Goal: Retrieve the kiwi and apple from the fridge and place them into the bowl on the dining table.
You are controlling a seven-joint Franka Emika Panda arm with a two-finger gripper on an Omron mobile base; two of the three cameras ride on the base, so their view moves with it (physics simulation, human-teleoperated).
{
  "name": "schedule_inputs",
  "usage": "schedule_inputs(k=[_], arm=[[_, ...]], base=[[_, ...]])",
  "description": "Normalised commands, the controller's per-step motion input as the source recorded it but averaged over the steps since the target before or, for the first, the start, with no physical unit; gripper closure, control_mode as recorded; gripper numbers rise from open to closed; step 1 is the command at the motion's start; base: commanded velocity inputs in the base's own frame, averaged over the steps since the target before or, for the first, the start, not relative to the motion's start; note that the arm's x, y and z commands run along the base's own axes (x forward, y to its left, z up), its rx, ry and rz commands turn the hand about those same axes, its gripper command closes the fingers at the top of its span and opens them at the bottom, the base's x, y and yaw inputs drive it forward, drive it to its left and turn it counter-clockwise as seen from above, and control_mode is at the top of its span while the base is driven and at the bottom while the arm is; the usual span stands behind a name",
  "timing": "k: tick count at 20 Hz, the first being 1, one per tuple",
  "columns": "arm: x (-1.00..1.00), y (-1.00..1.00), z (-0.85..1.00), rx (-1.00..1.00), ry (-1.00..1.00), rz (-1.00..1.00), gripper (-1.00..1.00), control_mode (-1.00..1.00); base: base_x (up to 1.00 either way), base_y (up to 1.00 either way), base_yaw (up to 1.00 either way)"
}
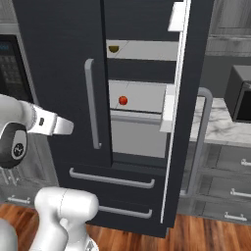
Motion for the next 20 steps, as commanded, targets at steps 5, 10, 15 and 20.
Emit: schedule_inputs(k=[5, 10, 15, 20], arm=[[0.47, 0.01, 0.02, 0.05, -0.04, 0.27, -1.00, -1.00], [0.60, 0.00, 0.00, 0.00, 0.04, 0.08, -1.00, -1.00], [0.81, 0.04, 0.00, 0.00, 0.06, 0.01, -1.00, -1.00], [0.80, 0.09, 0.00, 0.00, 0.03, 0.00, -1.00, -1.00]], base=[[0.00, 0.00, 0.00], [0.00, 0.00, 0.00], [0.00, 0.00, 0.00], [0.00, 0.00, 0.00]])
